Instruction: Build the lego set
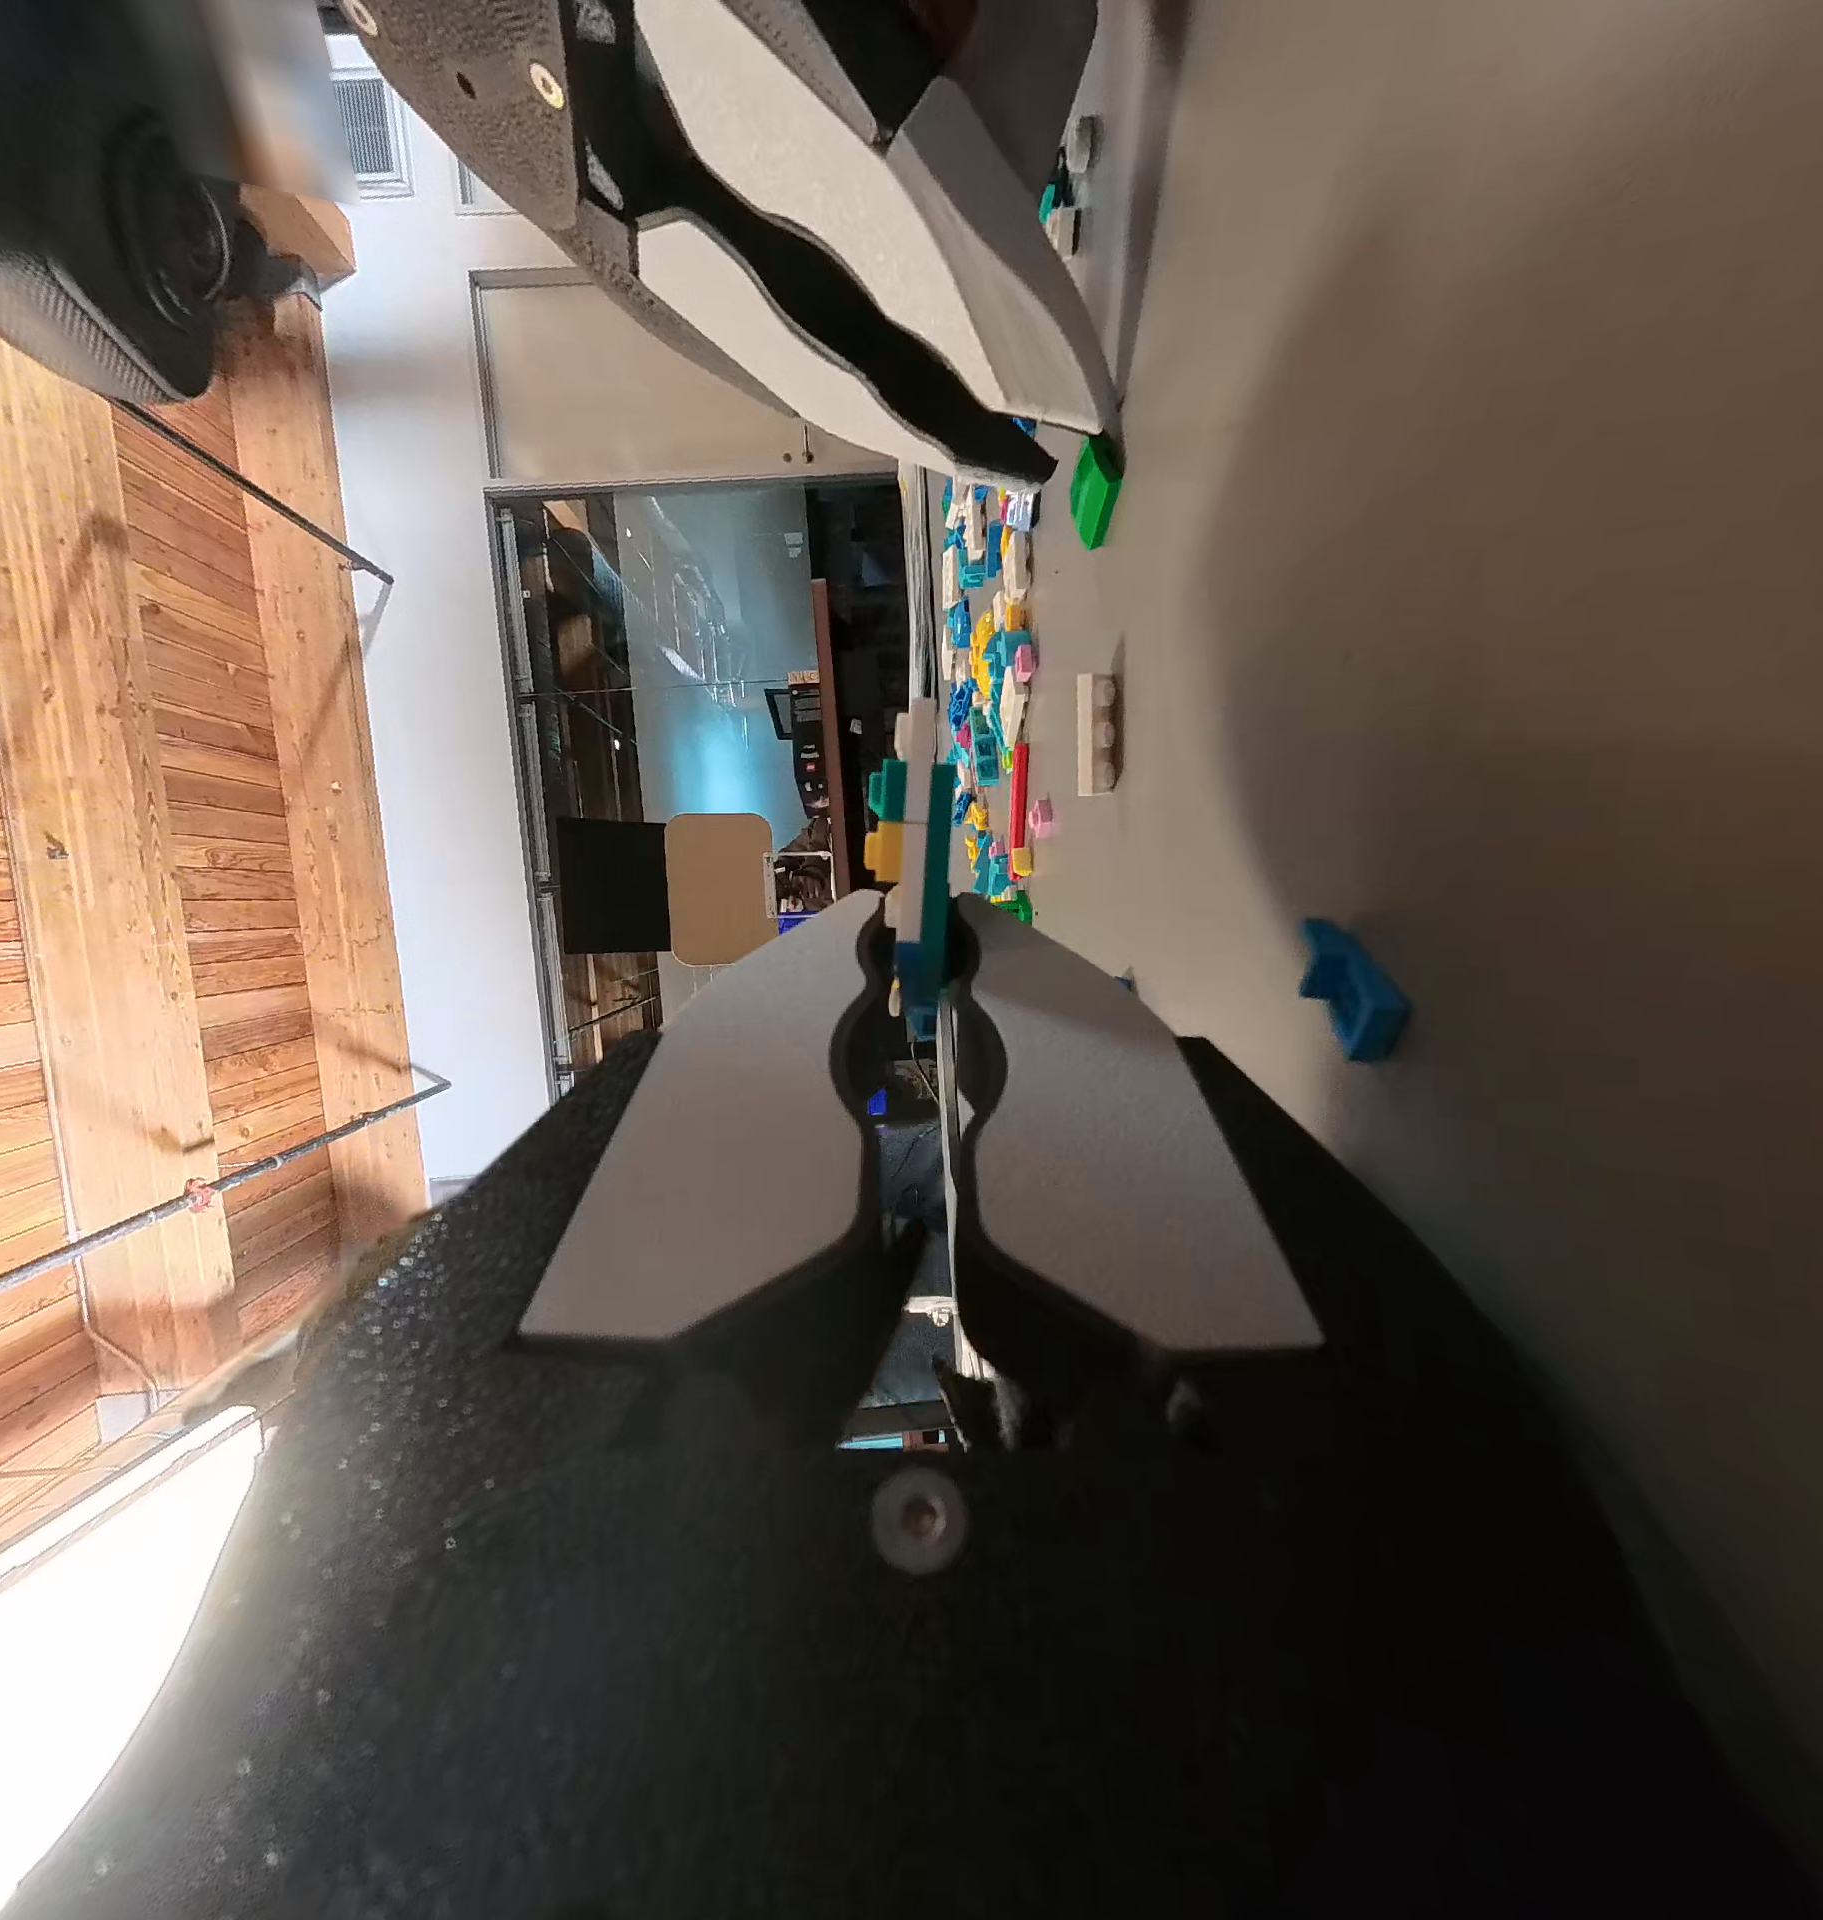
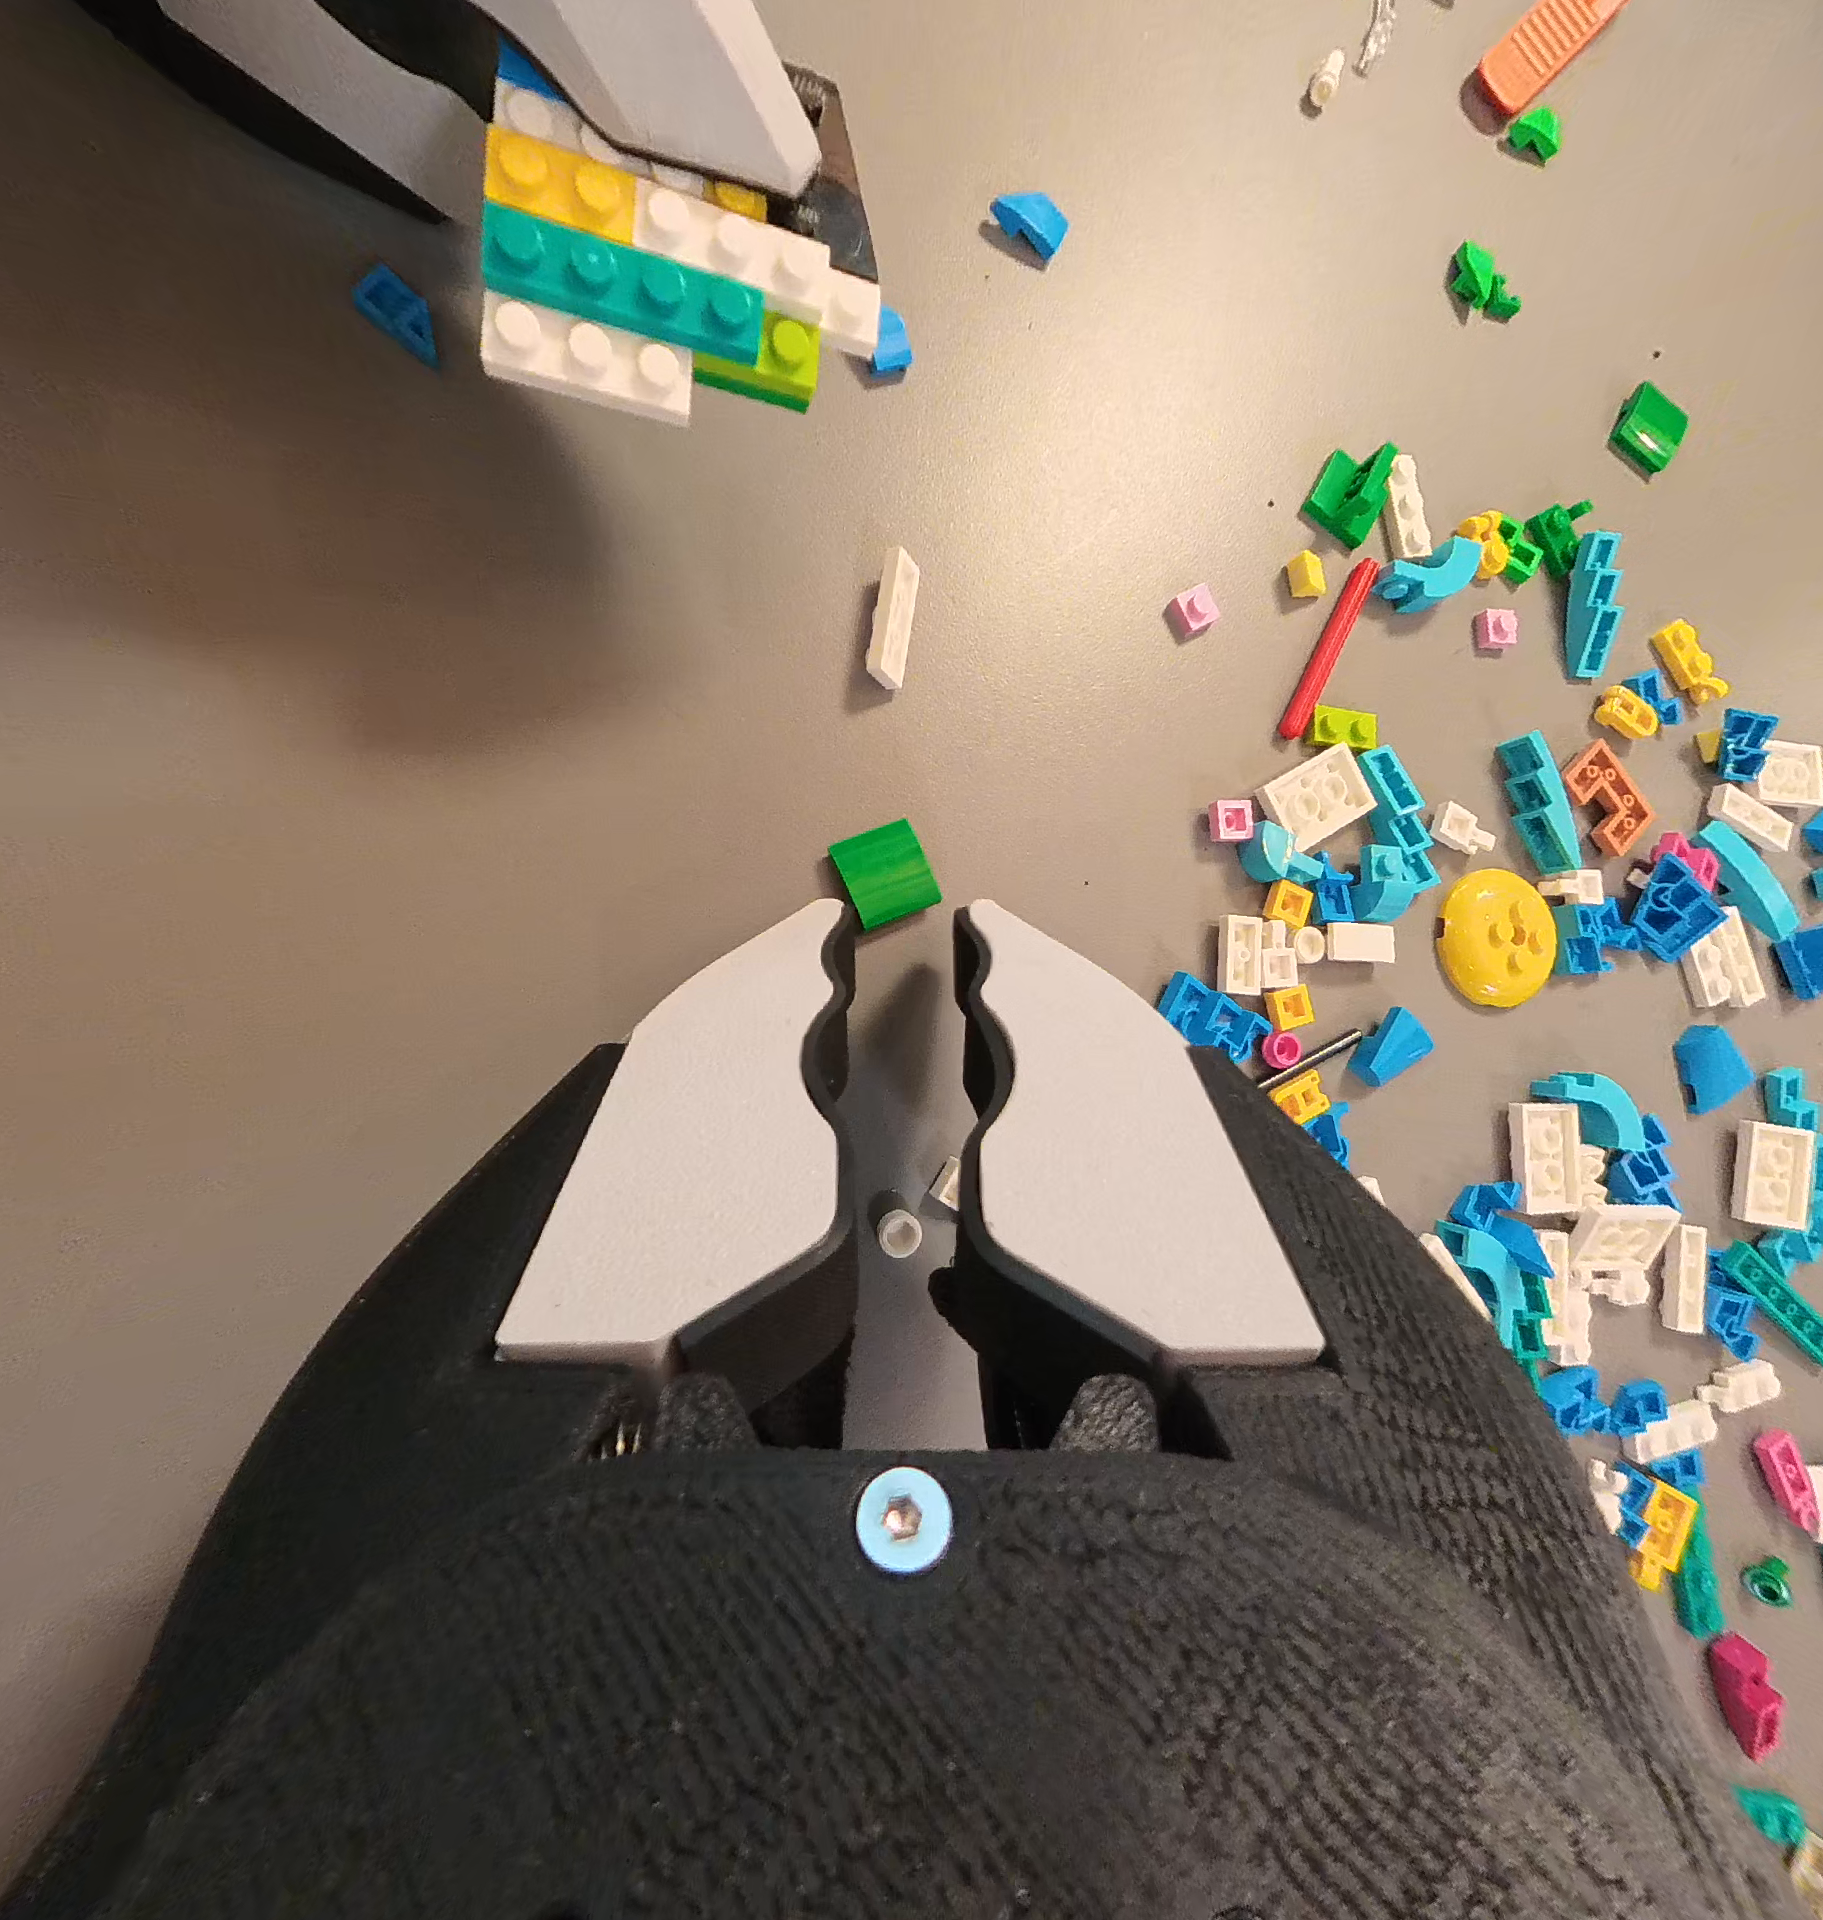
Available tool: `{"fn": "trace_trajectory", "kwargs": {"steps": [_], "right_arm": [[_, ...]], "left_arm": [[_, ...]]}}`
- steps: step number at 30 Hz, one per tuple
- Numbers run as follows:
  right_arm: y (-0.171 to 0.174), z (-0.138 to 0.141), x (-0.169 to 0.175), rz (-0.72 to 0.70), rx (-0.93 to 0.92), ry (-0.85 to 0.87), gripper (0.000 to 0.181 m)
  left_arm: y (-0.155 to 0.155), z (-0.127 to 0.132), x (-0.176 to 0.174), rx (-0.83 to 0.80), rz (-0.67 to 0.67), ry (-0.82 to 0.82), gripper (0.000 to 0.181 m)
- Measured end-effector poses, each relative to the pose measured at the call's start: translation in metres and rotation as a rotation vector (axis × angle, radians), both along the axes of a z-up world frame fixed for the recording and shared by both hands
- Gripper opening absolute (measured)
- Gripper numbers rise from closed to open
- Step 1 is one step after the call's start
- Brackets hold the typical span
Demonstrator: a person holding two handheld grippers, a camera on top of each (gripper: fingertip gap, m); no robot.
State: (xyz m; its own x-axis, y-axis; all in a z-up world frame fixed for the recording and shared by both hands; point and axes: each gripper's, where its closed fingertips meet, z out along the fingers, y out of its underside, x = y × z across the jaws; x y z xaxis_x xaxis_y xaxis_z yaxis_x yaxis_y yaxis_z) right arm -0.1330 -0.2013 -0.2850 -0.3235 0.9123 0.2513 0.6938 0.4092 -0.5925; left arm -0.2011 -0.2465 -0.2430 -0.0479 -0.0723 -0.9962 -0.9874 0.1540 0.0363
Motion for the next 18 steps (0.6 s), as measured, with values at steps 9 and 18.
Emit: {"fn": "trace_trajectory", "kwargs": {"steps": [9,18], "right_arm": [[0.0002,0.0,0.0,0.0,0.003,-0.001,0.015],[0.0004,-0.0006,0.0015,-0.008,-0.019,-0.005,0.015]], "left_arm": [[-0.0003,0.0,0.0001,0.0,0.0,0.0,0.008],[-0.0012,0.0007,0.0007,0.006,-0.003,-0.003,0.007]]}}
